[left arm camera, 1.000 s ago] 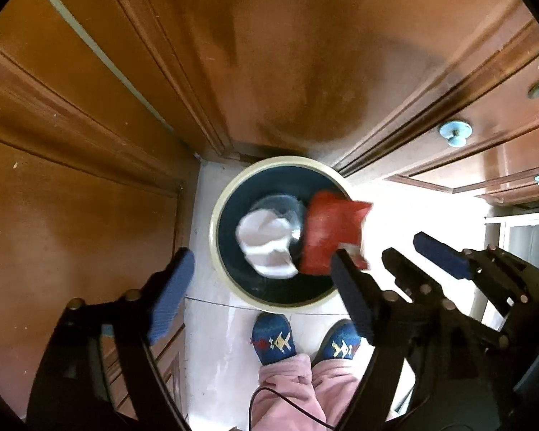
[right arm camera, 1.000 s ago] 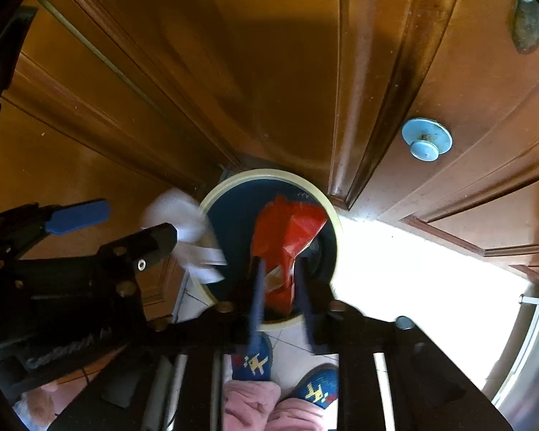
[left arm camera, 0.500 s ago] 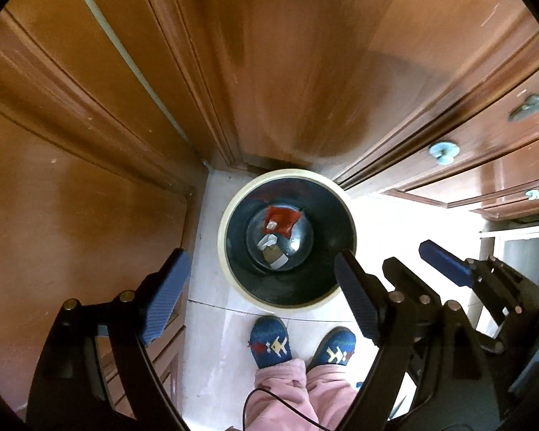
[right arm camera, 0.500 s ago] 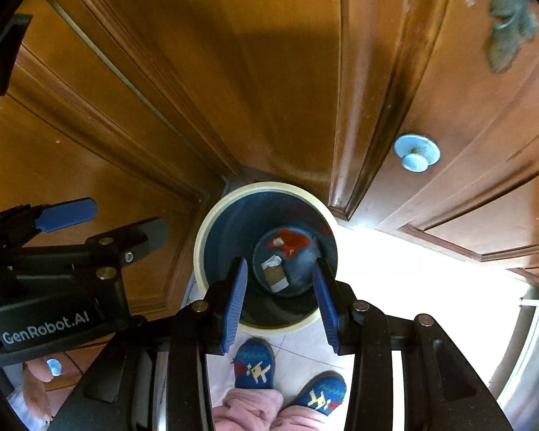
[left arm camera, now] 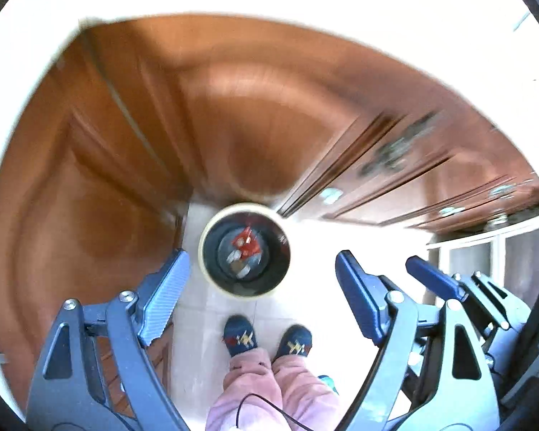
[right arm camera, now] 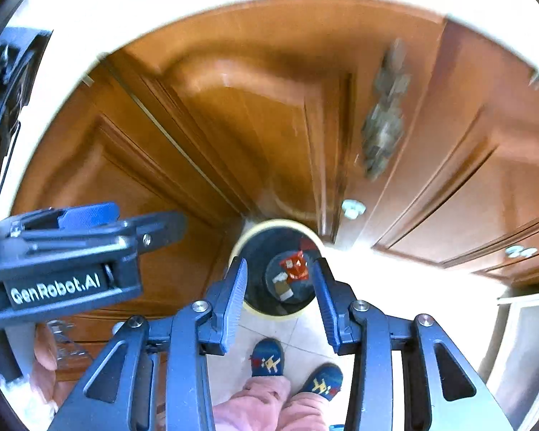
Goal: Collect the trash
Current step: 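Open both tools to drop the cup and wrapper into the bin, then grasp the orange-rimmed paper cup with the left tool while the right tool grasps the crumpled foil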
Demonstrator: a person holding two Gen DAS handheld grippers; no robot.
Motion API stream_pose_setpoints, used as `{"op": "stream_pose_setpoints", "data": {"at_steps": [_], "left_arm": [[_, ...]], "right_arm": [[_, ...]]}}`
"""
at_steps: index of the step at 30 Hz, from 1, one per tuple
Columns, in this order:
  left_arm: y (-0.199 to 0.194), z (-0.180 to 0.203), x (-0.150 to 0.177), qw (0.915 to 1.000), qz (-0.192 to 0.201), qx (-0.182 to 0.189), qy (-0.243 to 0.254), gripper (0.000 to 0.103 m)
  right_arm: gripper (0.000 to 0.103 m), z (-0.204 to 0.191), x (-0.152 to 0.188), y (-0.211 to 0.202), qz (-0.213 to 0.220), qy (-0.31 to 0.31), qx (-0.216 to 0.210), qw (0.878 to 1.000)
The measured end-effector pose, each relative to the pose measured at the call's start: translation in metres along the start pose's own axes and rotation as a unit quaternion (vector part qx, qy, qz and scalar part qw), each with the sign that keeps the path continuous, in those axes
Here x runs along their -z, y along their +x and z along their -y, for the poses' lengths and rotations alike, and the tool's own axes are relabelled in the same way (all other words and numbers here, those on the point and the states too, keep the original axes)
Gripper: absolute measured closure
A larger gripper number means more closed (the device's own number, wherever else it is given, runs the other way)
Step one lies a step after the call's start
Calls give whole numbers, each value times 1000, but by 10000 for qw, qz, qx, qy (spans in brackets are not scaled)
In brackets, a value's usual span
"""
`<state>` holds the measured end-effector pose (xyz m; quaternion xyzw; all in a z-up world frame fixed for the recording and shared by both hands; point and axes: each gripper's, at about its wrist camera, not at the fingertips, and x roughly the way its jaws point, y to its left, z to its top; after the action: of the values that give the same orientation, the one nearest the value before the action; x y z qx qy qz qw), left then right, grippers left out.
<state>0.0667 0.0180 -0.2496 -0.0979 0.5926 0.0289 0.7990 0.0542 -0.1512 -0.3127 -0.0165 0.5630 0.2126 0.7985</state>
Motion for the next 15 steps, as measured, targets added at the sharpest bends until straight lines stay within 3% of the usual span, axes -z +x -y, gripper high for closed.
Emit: {"op": "stream_pose_setpoints", "data": {"at_steps": [8,15], "left_arm": [[-144,22,-48,9945,899,470,275,10],[-214,25,-92,9870,1451,510,460,7]], "right_arm": [[55,-16,-37,-139,820,55,-17,9966],[49,-23,-75,-226,1554,198,10,9877]]}}
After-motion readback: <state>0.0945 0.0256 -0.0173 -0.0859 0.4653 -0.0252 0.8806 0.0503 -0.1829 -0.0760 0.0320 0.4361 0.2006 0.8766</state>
